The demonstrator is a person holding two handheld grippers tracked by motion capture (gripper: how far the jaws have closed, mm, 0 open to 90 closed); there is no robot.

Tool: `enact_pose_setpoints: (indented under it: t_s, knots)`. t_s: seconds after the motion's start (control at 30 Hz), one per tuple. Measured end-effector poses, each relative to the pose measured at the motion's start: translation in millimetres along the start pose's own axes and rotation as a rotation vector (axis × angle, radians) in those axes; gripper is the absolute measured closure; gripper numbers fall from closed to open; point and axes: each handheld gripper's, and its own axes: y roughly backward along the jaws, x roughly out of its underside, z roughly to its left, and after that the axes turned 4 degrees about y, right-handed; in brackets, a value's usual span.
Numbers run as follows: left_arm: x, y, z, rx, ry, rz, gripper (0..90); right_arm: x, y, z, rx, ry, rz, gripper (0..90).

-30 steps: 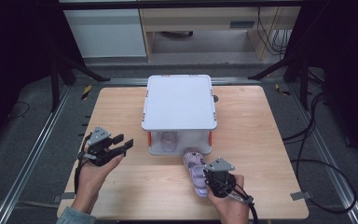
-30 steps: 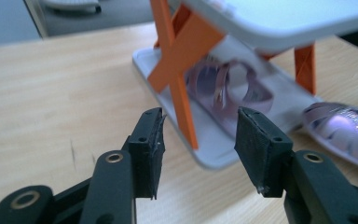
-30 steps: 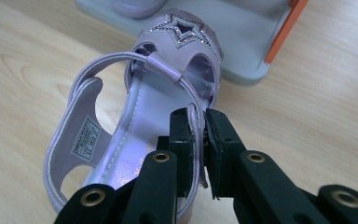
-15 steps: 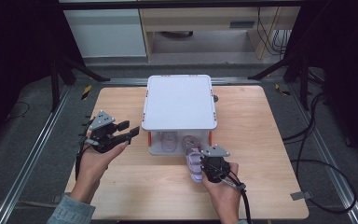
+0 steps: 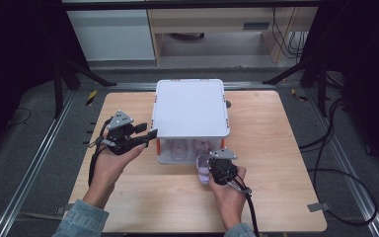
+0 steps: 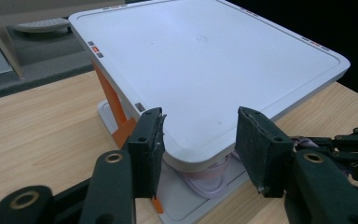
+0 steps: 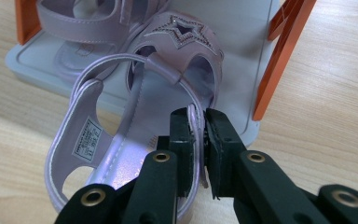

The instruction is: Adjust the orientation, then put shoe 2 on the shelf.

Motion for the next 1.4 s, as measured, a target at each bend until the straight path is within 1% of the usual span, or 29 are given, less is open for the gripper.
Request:
enact_pose_setpoints:
  t_s: [0.17, 0.27, 0.43, 0.63, 0.77, 0.8, 0.9, 1.1, 1.4]
  knots:
    - [-4.6, -6.6, -4.8, 0.005, -0.015, 0.008, 50.9, -2.4, -5.1, 0.0, 0.014, -0.013, -0.012, 82.1]
    - [-6.9, -12.3, -7.1, 0.006, -0.016, 0.013, 51.0, -4.2, -7.4, -0.9, 0.019, -0.032, -0.020, 82.1]
    - [-10.2, -20.2, -9.4, 0.008, -0.017, 0.014, 51.5, -5.9, -11.3, 0.6, 0.028, -0.026, -0.024, 82.1]
    - [-12.1, -32.1, -11.9, 0.008, -0.023, 0.033, 51.7, -7.5, -17.3, 2.7, 0.039, -0.019, -0.029, 82.1]
    - [-12.5, -38.3, -12.6, 0.008, -0.020, 0.032, 52.1, -8.6, -20.8, 3.7, 0.040, -0.016, -0.026, 82.1]
    - [-12.5, -39.4, -12.8, 0.009, -0.024, 0.037, 52.1, -9.2, -21.5, 4.1, 0.039, -0.017, -0.026, 82.0]
    - [-11.9, -42.0, -13.5, 0.006, -0.032, 0.043, 52.1, -11.7, -22.4, 4.6, 0.041, -0.016, -0.034, 82.1]
    - [-11.7, -44.0, -12.4, -0.004, -0.023, 0.042, 52.3, -17.3, -25.6, 4.5, 0.057, -0.019, -0.059, 82.1]
    - [-10.8, -47.2, -12.2, -0.007, -0.026, 0.049, 52.6, -18.3, -32.2, 5.1, 0.081, -0.015, -0.052, 82.0]
